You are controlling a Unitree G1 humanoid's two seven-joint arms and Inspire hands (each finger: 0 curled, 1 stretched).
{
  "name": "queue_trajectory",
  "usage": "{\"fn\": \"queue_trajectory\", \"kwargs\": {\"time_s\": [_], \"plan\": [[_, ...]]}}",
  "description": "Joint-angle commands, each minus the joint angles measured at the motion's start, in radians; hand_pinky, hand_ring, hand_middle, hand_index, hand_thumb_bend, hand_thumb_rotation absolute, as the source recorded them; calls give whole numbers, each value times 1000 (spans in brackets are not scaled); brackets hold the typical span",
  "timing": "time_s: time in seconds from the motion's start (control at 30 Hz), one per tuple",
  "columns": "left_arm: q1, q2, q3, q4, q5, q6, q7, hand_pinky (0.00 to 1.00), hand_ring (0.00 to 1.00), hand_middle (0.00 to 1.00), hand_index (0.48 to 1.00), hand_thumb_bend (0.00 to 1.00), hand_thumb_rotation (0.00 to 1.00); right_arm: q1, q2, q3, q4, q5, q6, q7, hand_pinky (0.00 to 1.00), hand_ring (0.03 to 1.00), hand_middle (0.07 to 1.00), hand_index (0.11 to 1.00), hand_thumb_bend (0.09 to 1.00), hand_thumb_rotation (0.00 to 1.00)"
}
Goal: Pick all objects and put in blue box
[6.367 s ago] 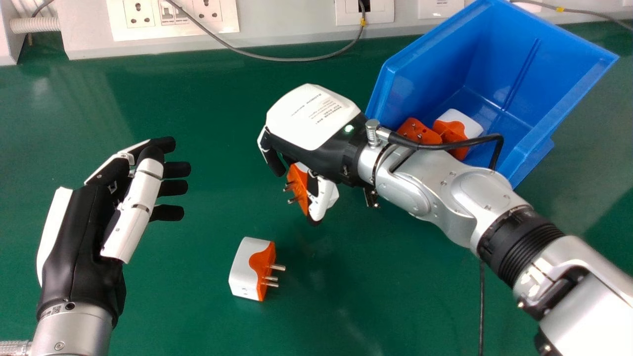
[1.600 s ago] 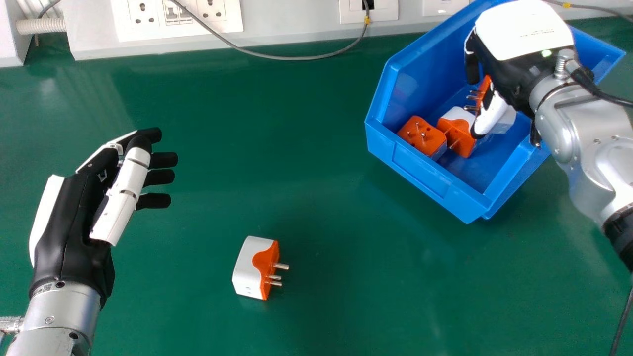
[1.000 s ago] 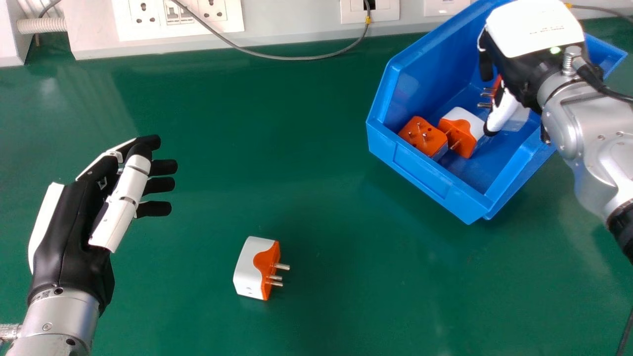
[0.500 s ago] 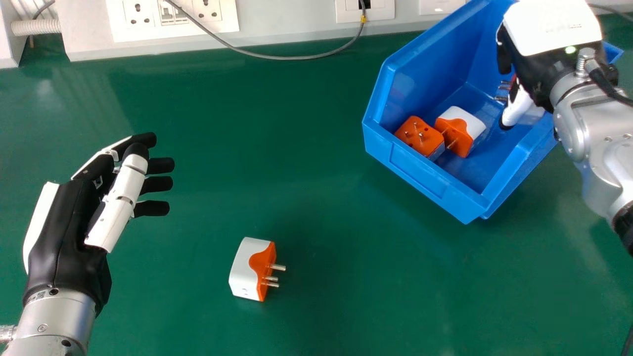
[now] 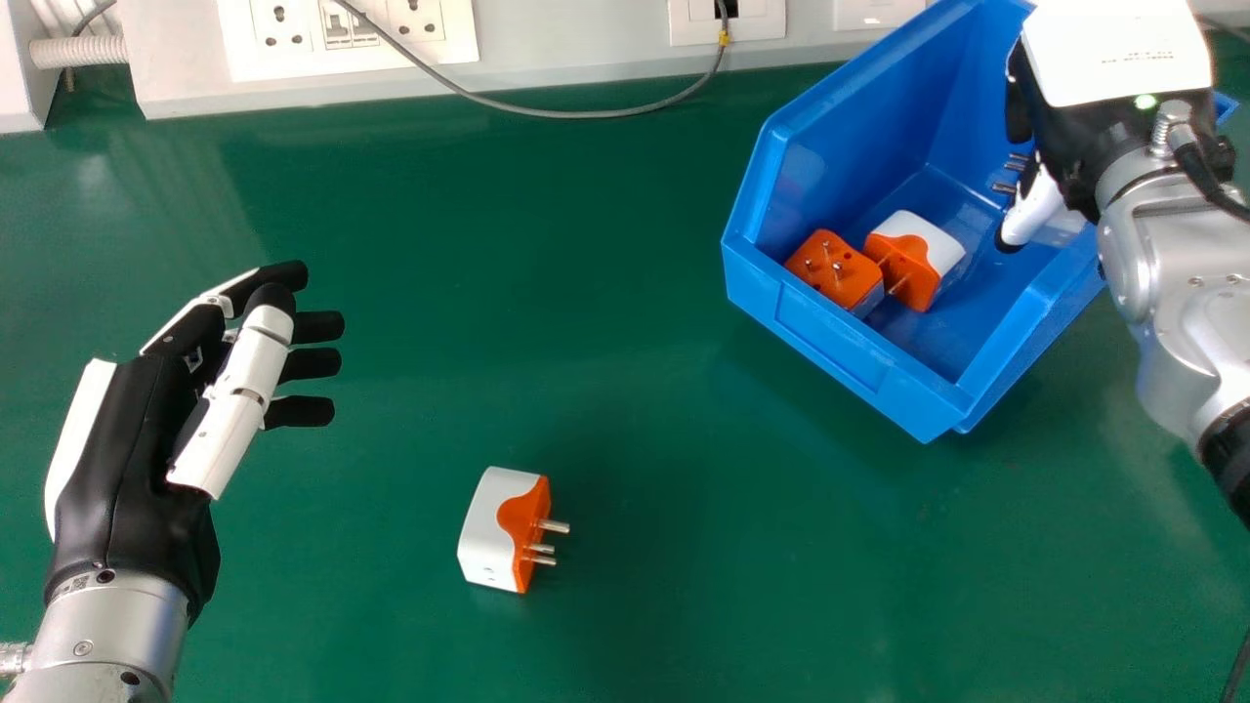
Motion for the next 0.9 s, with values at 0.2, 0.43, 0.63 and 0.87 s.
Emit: {"fn": "queue_trajectory", "kwargs": {"time_s": [0.2, 0.43, 0.63, 0.87], "plan": [[0, 12, 3, -19, 5, -14, 2, 606, 700, 712, 788, 258, 675, -14, -29, 20, -30, -23, 23, 35, 430, 551, 612, 524, 521, 101], [-4, 13, 2, -12, 7, -18, 2, 605, 699, 711, 788, 258, 673, 3, -50, 36, -55, -35, 16, 31, 557, 724, 783, 711, 538, 298], [-4, 12, 0, -10, 8, -22, 3, 604, 699, 711, 788, 257, 672, 5, -58, 43, -63, -55, 15, 33, 716, 880, 918, 852, 527, 480], [-7, 10, -5, -7, 15, -20, 8, 601, 699, 710, 787, 257, 671, 8, -63, 49, -73, -63, 19, 37, 841, 975, 983, 951, 527, 689]]}}
